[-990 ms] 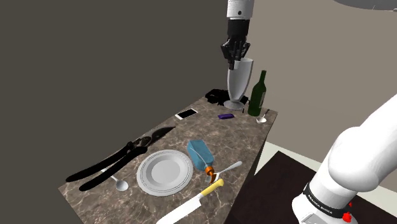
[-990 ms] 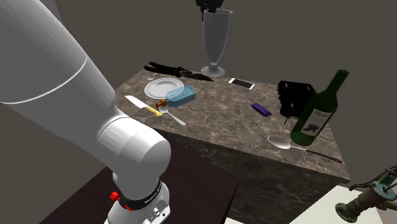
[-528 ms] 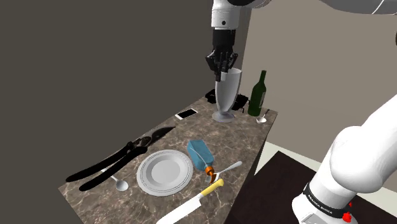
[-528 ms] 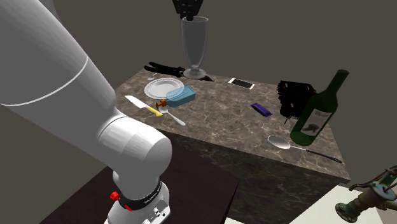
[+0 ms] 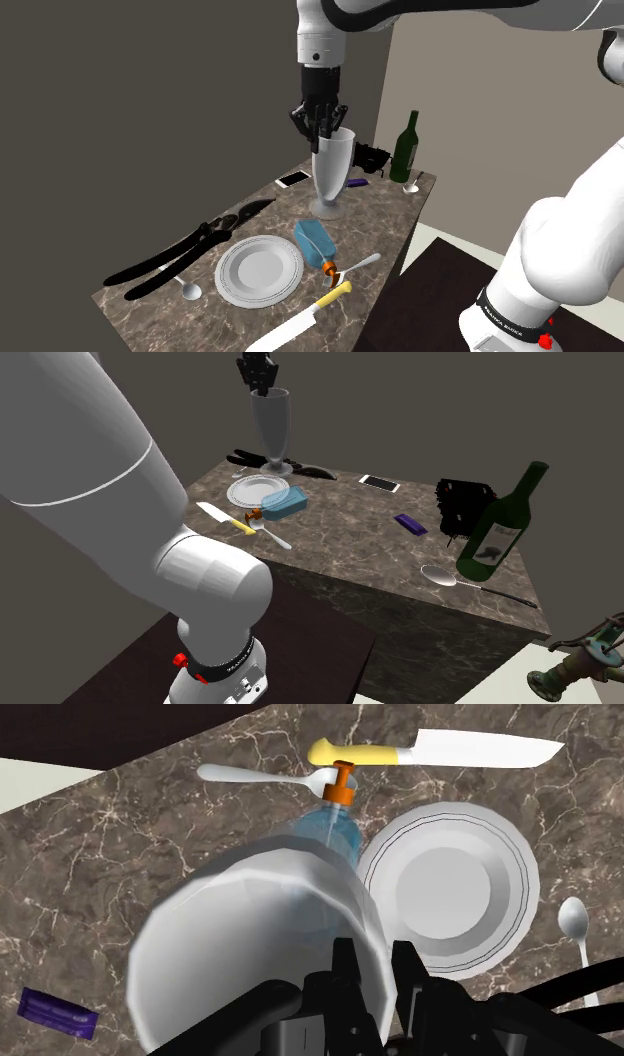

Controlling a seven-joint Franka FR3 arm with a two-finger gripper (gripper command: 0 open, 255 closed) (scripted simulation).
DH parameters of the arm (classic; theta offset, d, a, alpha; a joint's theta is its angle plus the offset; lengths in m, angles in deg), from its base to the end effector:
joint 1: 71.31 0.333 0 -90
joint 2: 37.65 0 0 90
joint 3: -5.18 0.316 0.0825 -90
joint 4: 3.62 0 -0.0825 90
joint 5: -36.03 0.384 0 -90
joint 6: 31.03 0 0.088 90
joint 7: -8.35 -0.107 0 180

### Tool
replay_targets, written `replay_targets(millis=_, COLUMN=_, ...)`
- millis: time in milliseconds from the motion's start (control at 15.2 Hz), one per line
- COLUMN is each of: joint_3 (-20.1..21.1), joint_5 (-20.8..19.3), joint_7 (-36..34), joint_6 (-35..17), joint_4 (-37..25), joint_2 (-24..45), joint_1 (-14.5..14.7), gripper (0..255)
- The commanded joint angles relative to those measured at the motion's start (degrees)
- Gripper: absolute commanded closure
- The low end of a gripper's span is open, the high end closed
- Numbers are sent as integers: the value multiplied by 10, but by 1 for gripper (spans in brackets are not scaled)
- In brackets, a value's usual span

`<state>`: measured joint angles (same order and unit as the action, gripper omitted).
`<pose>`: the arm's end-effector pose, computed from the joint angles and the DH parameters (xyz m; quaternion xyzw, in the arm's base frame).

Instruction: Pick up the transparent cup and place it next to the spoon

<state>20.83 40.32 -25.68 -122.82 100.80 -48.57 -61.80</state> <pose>0.4409 0.2285 0.6044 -0.9964 0.0820 0.0218 0.0013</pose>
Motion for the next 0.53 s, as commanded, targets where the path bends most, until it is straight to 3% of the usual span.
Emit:
replay_targets(millis=0, joint_3=17, joint_5=0, joint_7=-27, joint_6=-11, joint_4=-5, joint_2=14, joint_1=10, gripper=255)
replay_targets(millis=462, joint_3=74, joint_5=-16, joint_7=-127, joint_6=-46, joint_4=-41, joint_2=85, joint_1=50, gripper=255)
